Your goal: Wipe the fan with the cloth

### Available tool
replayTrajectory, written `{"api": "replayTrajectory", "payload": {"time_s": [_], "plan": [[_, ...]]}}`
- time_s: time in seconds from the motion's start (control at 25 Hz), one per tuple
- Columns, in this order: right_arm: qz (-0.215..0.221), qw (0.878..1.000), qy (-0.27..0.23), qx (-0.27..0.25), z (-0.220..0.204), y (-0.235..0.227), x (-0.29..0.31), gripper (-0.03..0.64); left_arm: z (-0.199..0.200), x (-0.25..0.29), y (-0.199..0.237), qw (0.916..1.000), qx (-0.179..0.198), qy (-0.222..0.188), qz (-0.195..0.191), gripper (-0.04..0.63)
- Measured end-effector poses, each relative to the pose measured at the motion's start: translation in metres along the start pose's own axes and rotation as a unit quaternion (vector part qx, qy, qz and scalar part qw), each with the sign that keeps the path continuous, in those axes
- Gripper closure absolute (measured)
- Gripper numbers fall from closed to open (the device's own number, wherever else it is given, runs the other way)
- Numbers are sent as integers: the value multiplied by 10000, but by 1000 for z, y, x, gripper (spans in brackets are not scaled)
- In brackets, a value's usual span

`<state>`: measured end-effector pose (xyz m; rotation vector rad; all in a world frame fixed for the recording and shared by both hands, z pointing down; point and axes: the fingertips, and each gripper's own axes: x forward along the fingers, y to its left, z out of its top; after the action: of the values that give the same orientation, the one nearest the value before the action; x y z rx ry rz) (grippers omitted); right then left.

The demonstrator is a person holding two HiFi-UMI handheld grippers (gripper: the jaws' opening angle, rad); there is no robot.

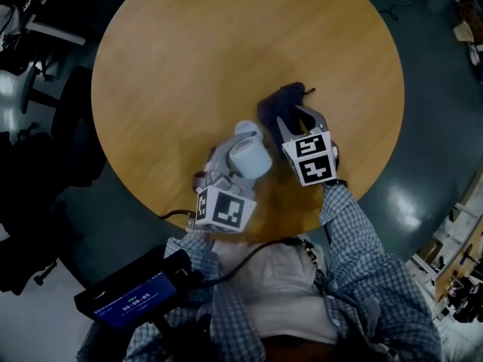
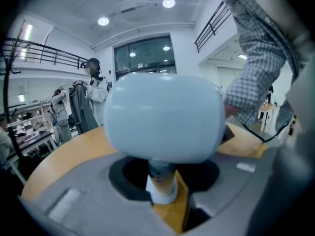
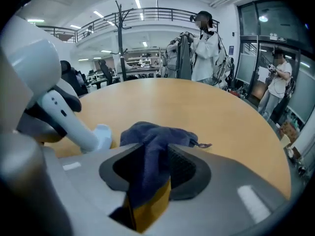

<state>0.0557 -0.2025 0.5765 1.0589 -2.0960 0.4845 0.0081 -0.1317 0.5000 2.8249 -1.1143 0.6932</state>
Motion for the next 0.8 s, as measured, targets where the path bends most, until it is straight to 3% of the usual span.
{"api": "replayTrajectory", "payload": {"time_s": [0.2,0.36,0.56,0.8], "plan": [[312,9990,137,287,-4,4,11,546,3,-10,9,9995,221,136,171,454],[761,9939,-268,757,24,12,-20,557,6,-20,15,9988,371,154,275,454],[1766,9695,-1211,1193,87,62,-117,557,34,-48,19,9974,504,10,520,454],[2363,9472,-1963,924,137,106,-192,557,49,-64,23,9950,794,76,603,454]]}}
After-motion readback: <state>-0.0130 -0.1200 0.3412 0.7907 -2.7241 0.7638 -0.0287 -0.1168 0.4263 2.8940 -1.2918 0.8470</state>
